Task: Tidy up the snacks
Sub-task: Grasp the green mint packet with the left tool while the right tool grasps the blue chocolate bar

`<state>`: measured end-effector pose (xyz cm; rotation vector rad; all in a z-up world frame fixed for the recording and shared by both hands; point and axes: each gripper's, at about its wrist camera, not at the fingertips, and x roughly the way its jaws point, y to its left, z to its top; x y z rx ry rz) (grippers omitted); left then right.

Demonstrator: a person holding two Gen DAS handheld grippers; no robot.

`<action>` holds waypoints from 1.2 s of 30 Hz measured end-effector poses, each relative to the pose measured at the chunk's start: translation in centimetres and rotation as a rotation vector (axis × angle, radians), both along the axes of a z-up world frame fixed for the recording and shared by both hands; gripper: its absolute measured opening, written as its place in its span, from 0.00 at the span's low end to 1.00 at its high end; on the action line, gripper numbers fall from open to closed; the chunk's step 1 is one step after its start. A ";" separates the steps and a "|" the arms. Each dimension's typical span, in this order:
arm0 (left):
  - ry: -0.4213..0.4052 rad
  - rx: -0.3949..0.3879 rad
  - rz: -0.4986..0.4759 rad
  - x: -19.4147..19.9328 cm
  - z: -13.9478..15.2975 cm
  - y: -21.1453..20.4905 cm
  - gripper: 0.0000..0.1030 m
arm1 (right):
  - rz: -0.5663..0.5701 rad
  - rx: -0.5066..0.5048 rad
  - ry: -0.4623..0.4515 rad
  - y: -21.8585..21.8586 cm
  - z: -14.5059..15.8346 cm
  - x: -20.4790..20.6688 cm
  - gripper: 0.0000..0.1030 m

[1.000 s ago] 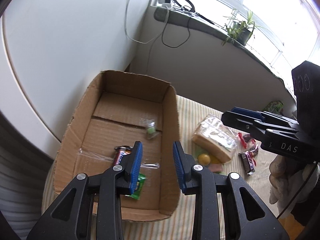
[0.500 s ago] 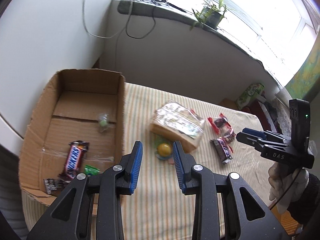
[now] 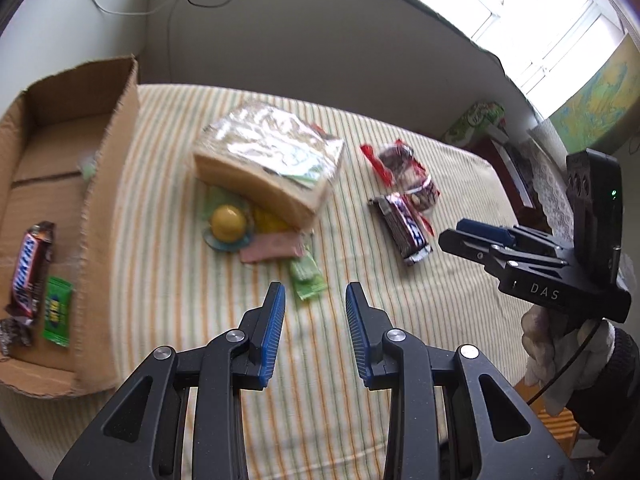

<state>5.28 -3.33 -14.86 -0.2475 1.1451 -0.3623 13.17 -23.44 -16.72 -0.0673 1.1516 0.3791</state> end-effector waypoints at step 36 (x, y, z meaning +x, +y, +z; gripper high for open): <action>-0.164 0.246 0.116 -0.8 -3.2 -1.9 0.19 | 0.087 -0.091 -0.033 3.0 -4.9 2.2 0.36</action>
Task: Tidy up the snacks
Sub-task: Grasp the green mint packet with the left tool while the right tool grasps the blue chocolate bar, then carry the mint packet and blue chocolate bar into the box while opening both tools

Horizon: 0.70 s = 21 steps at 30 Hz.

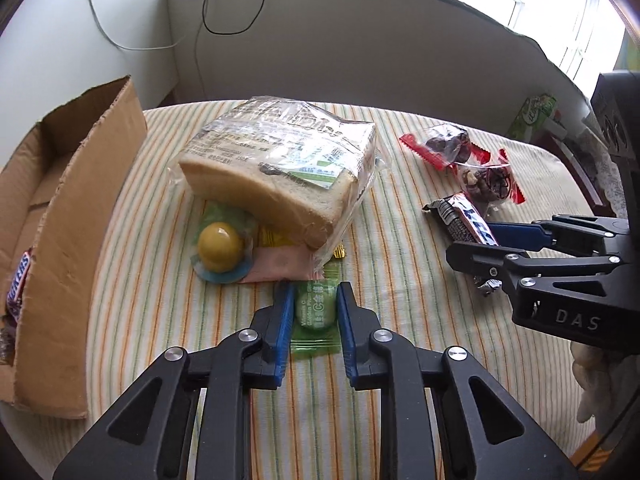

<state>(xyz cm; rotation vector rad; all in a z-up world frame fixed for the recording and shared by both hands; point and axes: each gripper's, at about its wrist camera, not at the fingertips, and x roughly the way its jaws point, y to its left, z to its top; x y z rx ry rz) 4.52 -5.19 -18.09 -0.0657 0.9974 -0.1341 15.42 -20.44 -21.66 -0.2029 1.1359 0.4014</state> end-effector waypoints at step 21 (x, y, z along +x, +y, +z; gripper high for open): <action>0.012 -0.122 -0.024 -3.4 2.8 2.8 0.19 | 0.002 0.055 -0.020 -0.5 2.5 -4.1 0.28</action>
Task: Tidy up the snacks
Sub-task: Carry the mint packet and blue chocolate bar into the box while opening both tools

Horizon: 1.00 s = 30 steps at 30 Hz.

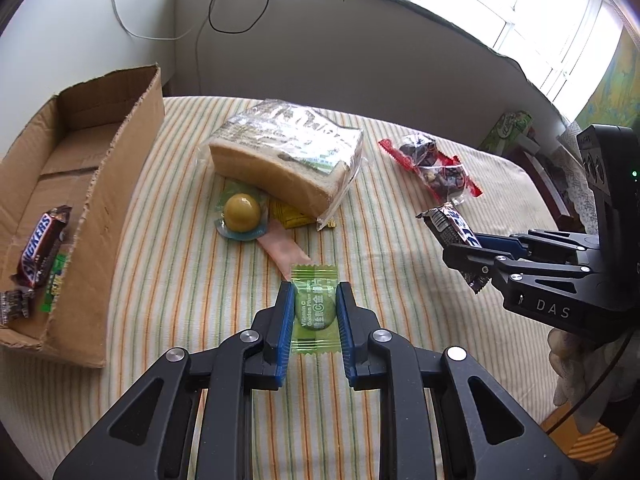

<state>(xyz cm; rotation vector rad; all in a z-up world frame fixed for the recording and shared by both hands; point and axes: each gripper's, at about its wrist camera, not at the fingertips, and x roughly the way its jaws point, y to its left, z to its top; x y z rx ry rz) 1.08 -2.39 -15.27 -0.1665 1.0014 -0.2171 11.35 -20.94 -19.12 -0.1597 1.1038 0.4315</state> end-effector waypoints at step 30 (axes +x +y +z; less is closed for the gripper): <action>-0.095 0.003 0.190 1.3 5.3 11.3 0.19 | 0.235 0.088 -0.071 16.6 6.5 3.5 0.28</action>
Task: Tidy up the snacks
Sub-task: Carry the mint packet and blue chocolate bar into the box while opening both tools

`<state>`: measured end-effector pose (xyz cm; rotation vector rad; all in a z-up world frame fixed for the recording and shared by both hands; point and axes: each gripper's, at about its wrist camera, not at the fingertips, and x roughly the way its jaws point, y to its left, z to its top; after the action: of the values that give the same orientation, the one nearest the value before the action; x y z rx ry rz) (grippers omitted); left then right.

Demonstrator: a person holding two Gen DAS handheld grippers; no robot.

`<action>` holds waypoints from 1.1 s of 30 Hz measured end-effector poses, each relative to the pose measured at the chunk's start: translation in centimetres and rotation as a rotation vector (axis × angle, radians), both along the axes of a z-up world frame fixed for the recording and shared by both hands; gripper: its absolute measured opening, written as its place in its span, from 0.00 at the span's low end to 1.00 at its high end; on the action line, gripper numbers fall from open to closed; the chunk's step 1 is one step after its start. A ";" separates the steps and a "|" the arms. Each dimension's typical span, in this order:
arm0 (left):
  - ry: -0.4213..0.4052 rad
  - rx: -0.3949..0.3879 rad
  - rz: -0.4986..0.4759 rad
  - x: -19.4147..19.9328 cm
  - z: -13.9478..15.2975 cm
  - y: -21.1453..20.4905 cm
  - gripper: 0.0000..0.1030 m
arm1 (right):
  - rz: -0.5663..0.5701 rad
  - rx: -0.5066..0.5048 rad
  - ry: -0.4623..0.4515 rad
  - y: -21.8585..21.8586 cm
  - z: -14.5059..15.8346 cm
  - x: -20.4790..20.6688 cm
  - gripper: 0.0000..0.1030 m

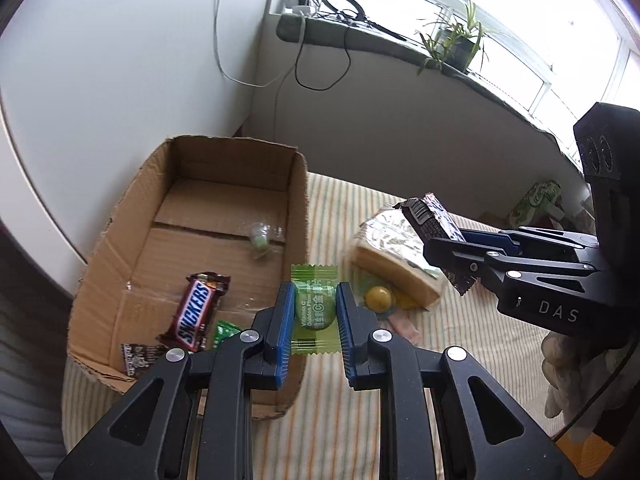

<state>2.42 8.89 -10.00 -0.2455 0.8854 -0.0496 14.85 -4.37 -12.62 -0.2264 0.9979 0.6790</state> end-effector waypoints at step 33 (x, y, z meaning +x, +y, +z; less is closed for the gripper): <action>0.022 0.036 0.202 0.9 -0.8 8.1 0.20 | 0.173 -0.017 0.005 10.5 -0.8 1.4 0.35</action>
<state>3.30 17.03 -10.84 -0.3010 0.8784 0.1563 16.22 6.13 -13.43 -0.3282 0.9965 0.8289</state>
